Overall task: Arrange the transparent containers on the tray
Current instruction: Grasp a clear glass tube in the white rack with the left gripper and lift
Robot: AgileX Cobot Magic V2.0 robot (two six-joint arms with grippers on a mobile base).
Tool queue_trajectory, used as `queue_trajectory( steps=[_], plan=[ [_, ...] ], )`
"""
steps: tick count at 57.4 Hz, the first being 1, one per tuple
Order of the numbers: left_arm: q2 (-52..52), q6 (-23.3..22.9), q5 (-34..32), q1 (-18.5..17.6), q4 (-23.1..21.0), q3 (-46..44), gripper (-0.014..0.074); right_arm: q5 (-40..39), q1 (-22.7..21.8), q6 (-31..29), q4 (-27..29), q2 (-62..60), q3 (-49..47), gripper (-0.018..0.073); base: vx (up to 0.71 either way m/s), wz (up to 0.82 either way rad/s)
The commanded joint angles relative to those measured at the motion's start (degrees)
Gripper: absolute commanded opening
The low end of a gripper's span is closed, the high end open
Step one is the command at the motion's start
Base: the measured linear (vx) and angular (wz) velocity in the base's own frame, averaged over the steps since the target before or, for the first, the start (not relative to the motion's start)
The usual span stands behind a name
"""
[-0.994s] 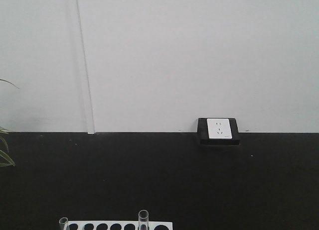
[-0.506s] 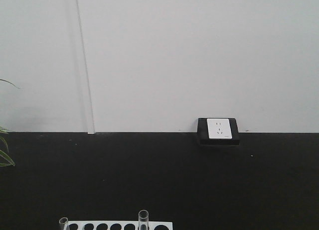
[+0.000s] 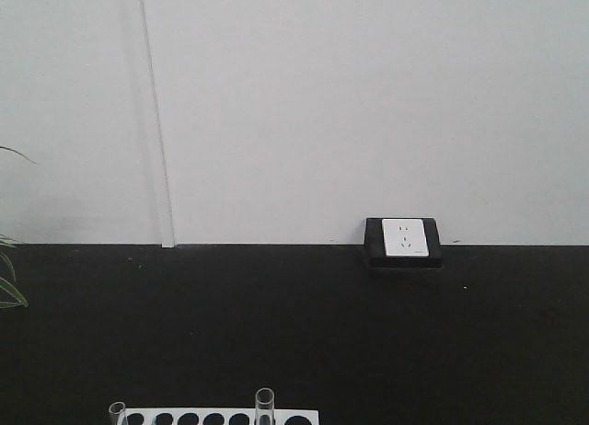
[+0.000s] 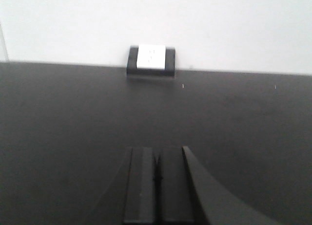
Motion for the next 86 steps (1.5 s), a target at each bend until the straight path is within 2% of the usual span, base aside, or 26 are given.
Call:
queue_trajectory(
  steps=[1, 5, 11, 16, 23, 31, 50, 62, 71, 76, 86],
  plan=[
    [0.0, -0.3, -12.8, 0.0, -0.5, 1.4, -0.0007, -11.3, -0.1, -0.3, -0.8, -0.4, 0.5, -0.0011, 0.0, 0.0],
    [0.0, -0.3, -15.7, 0.0, -0.5, 0.9, -0.0007, -17.5, -0.1, -0.3, -0.8, -0.4, 0.3, -0.0011, 0.0, 0.0],
    [0.5, -0.3, -11.7, 0.0, -0.5, -3.8, -0.0007, -21.2, -0.1, 0.4, 1.3, -0.4, -2.2, -0.0011, 0.0, 0.0],
    [2.1, 0.2, -5.2, 0.0, -0.2, -10.5, -0.0007, -15.8, -0.1, 0.1, 2.7, 0.6, -7.8, -0.0011, 0.0, 0.0],
    [7.9, 0.4, 6.7, 0.0, 2.4, -21.0, -0.0007, -3.3, -0.1, -0.1, 2.4, 5.7, -18.3, -0.0011, 0.0, 0.0],
    [15.4, 0.4, 13.4, 0.0, 6.3, -27.8, -0.0007, 1.6, -0.1, -0.1, 1.8, 13.2, -25.7, -0.0011, 0.0, 0.0],
    [26.5, 0.3, 13.0, 0.0, 7.2, -26.7, 0.0011, -0.1, -0.1, -0.1, 2.3, 26.4, -27.0, -0.0008, 0.0, 0.0],
    [30.1, 0.3, 12.7, 0.0, 7.2, -23.9, 0.0102, -1.5, -0.1, -0.1, 2.3, 30.3, -27.0, 0.0027, 0.0, 0.0],
    [31.2, 0.3, 12.6, 0.0, 7.5, -20.2, 0.0199, -1.5, -0.1, -0.1, 2.3, 31.3, -27.0, 0.0121, 0.0, 0.0],
    [31.2, 0.0, 11.4, 0.0, 6.8, -17.3, 0.0274, -1.5, -0.1, -0.1, 2.3, 31.3, -27.0, 0.0206, 0.0, 0.0],
    [31.3, -0.2, 2.6, -0.2, 2.7, -13.2, 0.04, -1.4, -0.1, -0.1, 2.3, 31.3, -27.0, 0.041, 0.0, 0.0]
  ],
)
